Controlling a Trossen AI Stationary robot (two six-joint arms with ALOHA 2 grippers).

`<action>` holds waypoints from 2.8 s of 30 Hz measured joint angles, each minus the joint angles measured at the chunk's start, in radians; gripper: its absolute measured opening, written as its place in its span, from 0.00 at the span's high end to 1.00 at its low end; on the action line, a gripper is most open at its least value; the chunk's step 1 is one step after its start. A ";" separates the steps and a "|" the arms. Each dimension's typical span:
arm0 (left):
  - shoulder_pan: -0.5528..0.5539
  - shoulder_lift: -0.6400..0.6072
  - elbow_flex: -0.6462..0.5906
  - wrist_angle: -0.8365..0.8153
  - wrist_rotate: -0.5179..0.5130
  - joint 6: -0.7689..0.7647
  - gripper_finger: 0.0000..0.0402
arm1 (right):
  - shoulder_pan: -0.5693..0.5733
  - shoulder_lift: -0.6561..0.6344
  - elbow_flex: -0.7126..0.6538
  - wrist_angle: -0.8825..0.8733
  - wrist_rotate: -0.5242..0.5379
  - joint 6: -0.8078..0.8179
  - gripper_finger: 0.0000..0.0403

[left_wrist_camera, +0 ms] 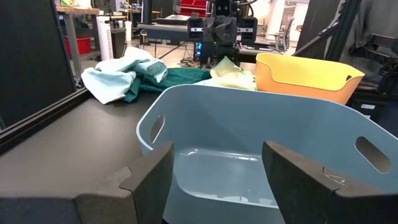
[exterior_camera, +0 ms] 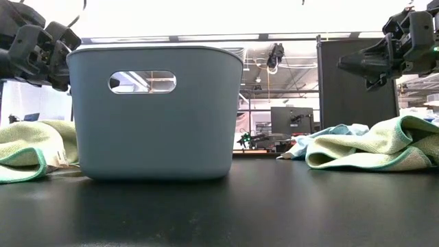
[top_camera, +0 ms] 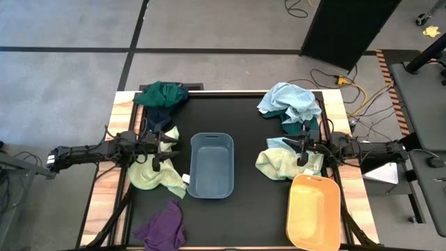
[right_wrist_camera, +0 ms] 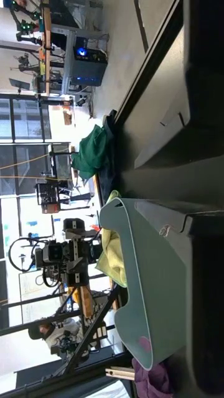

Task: Sort microfiber towel by color & place in baskets
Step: Put the right light green microfiber cloth into the yellow bin

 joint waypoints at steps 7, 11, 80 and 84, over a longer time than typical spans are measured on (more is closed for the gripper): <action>0.000 0.000 0.000 0.000 0.000 0.000 0.43 | 0.000 0.000 0.000 0.000 0.000 0.000 0.77; 0.000 0.000 0.000 0.000 0.000 0.000 0.43 | 0.000 0.000 0.000 0.000 0.000 0.000 0.78; 0.000 0.007 0.000 -0.003 0.000 0.000 0.43 | 0.035 1.298 0.871 -1.120 -0.138 1.500 0.37; 0.000 0.007 0.000 -0.002 0.000 0.000 0.43 | 0.035 1.331 0.815 -1.042 -0.175 1.484 0.40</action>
